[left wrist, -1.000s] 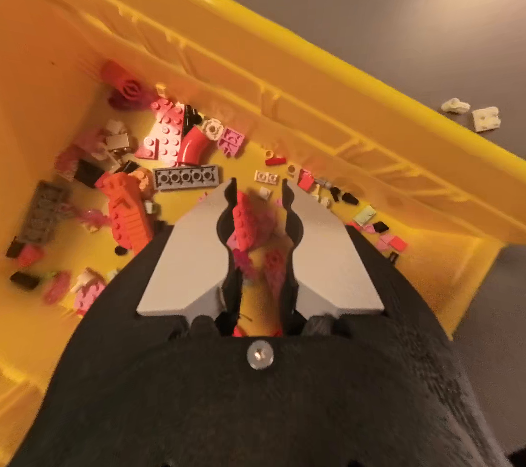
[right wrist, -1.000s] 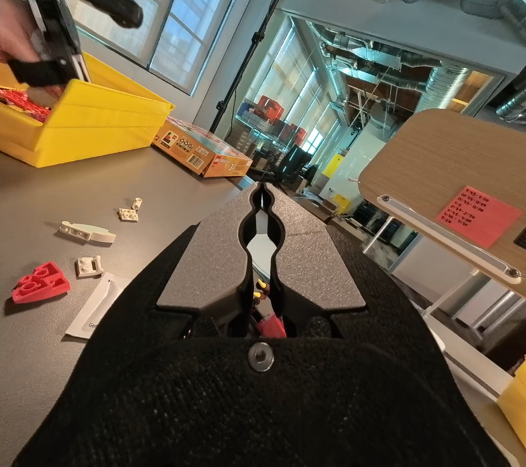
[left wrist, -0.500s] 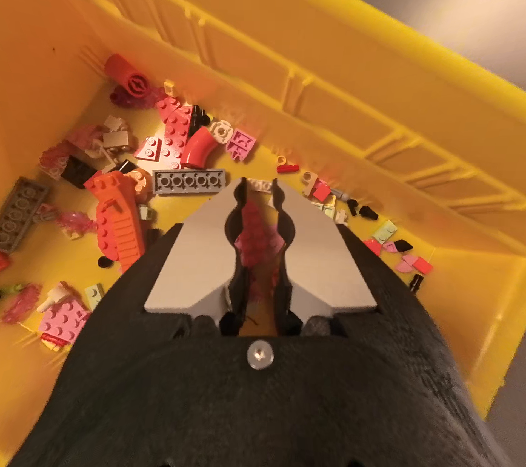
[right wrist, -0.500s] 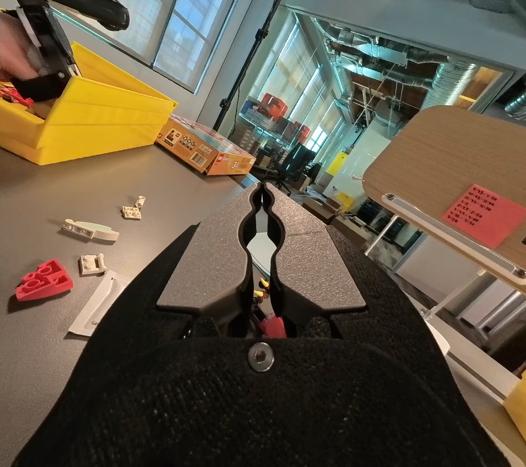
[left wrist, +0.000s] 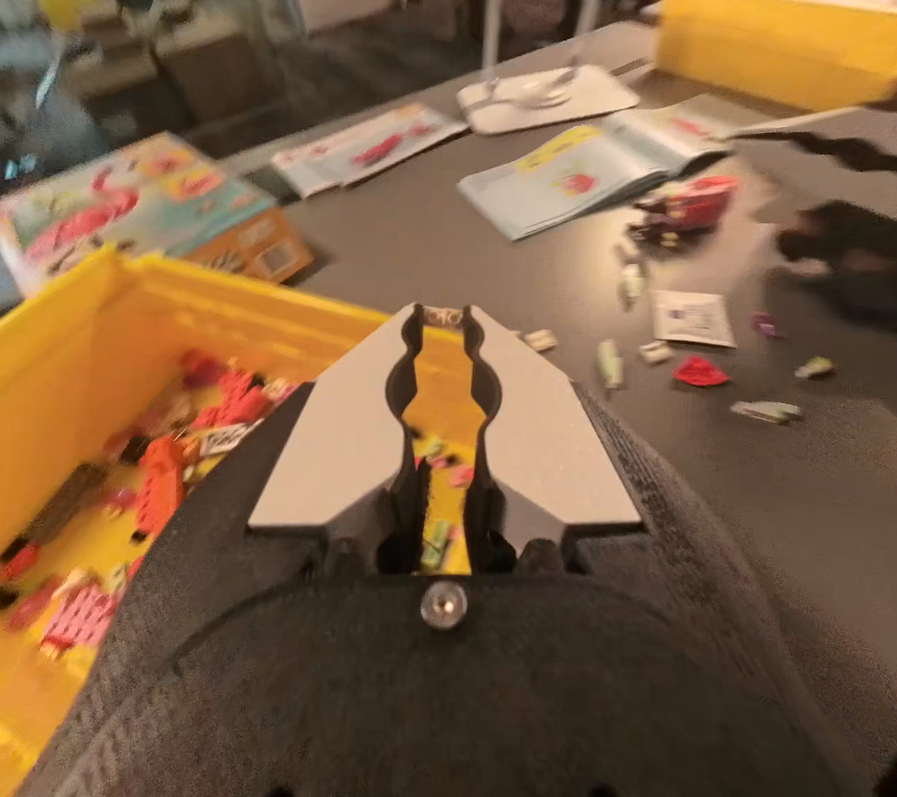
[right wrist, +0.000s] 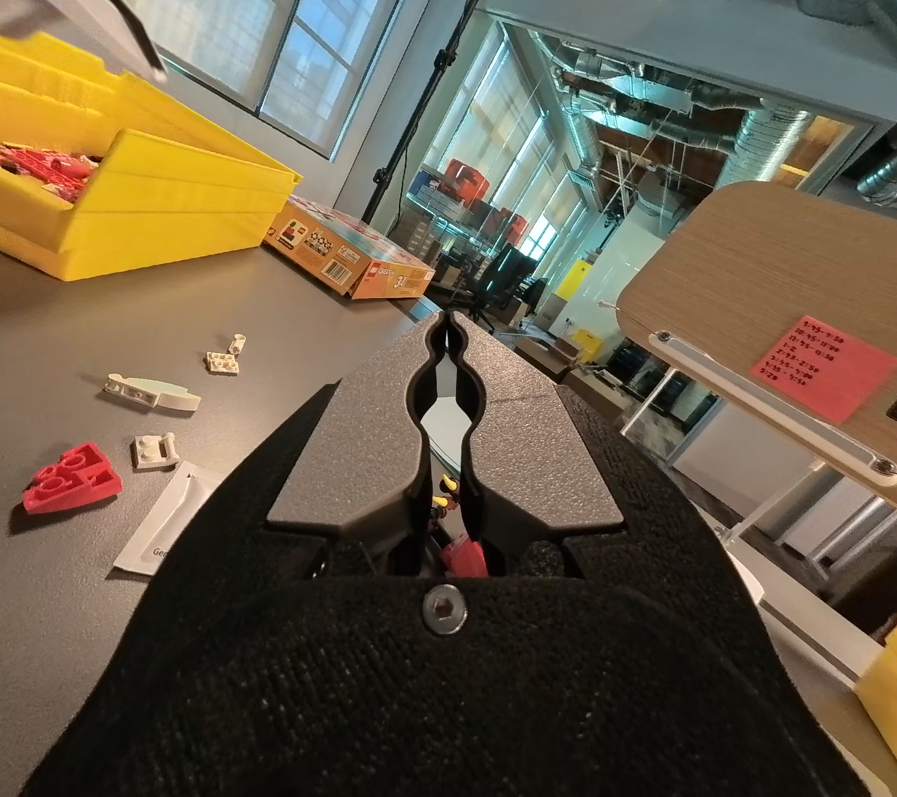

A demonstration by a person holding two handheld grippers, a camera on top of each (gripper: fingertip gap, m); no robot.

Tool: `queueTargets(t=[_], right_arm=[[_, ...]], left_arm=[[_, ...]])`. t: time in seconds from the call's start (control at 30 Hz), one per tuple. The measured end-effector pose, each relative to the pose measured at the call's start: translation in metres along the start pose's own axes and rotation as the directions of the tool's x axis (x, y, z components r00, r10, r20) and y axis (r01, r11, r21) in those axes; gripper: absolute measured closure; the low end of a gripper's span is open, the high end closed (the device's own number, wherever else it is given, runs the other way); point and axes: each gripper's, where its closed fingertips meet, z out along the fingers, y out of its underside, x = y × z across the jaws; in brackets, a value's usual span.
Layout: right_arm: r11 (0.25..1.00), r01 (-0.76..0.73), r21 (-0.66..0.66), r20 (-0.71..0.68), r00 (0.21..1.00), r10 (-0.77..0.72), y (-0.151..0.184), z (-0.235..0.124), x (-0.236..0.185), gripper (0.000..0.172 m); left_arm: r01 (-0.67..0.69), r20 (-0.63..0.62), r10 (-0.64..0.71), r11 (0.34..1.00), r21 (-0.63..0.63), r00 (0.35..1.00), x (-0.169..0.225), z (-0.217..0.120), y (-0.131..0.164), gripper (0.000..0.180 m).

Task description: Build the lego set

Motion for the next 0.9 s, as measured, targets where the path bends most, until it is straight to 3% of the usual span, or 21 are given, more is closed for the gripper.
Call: queueTargets(t=[0.13, 0.3, 0.43, 0.6, 0.9], right_arm=[[1.0, 0.0, 0.001, -0.007, 1.0, 0.0, 0.0, 0.0, 0.002, 0.172], [1.0, -0.004, -0.004, -0.021, 1.0, 0.004, 0.001, -0.002, 0.006, 0.172], [1.0, -0.03, -0.002, -0.059, 0.998, 0.03, 0.002, -0.006, 0.017, 0.172], [0.998, -0.057, -0.01, -0.062, 0.996, 0.056, 0.005, -0.007, 0.02, 0.172], [0.999, -0.044, -0.008, -0.053, 0.998, 0.043, 0.004, -0.006, 0.018, 0.172]], left_arm=[[-0.078, -0.191, 0.086, 0.996, 0.048, 0.978, 0.095, -0.005, -0.008, 0.165], [-0.132, -0.453, 0.111, 0.991, -0.015, 0.884, 0.207, 0.022, 0.021, 0.165], [-0.216, -0.565, 0.148, 0.975, -0.054, 0.812, 0.261, 0.042, 0.041, 0.165], [-0.369, -0.639, 0.223, 0.924, -0.102, 0.736, 0.294, 0.045, 0.067, 0.165], [-0.423, -0.608, 0.242, 0.889, -0.172, 0.756, 0.293, 0.054, 0.088, 0.164]])
